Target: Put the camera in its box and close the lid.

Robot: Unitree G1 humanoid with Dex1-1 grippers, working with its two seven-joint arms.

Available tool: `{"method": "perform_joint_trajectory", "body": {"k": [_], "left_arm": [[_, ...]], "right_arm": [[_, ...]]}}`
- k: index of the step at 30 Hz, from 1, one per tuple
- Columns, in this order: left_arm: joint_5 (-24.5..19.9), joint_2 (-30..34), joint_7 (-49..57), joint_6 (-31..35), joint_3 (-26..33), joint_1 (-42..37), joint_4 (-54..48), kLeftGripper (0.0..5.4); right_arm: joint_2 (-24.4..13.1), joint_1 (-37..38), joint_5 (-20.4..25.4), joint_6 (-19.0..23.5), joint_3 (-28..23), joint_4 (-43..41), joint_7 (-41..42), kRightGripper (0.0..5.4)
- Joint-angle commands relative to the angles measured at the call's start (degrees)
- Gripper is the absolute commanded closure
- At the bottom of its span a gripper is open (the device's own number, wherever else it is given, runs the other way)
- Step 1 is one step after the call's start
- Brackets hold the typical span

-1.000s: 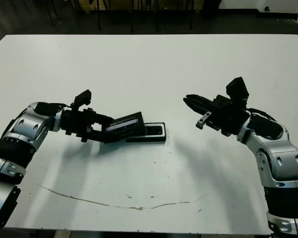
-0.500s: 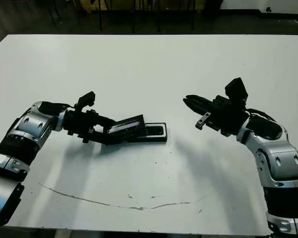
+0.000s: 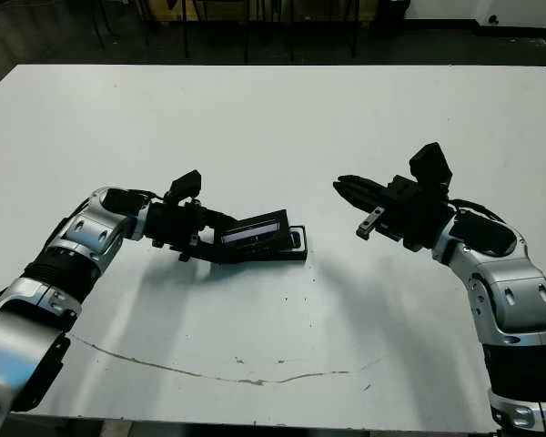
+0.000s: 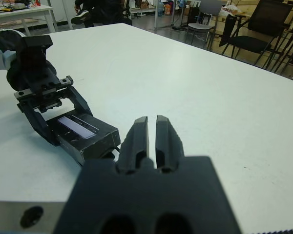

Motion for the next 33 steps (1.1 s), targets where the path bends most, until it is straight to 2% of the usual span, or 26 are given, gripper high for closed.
{"method": "perform_joint_trajectory", "body": {"k": [1,10,19,21,25,33], "left_arm": [[1.95,-1.82,-0.56,2.15,-2.07,0.82,1.79,2.64],[2.92,-4.62,-1.14,4.45,-3.04,-1.19,3.66,2.64],[5.07,-7.03,-1.42,3.33,-4.43,-3.87,5.84,2.64],[5.61,-7.12,-1.57,3.87,-4.83,-4.17,5.88,2.64],[6.79,-6.78,-2.38,4.24,-5.74,-4.58,5.67,2.64],[10.74,-3.64,-5.5,4.55,-10.72,-5.37,0.78,2.64]], "right_arm": [[-0.75,0.71,-0.18,-0.05,0.0,0.83,0.71,5.4],[-1.03,1.17,-0.14,-0.18,-0.69,0.38,0.93,5.4],[-1.15,1.36,-0.19,-0.11,-0.81,-0.31,0.77,5.4],[-1.04,1.5,-0.1,0.13,-0.94,-0.19,0.48,5.4],[-0.25,1.55,0.18,-2.33,-1.05,1.54,1.52,5.4],[-0.17,1.84,-0.3,-2.22,-0.85,1.21,0.75,5.4]]}}
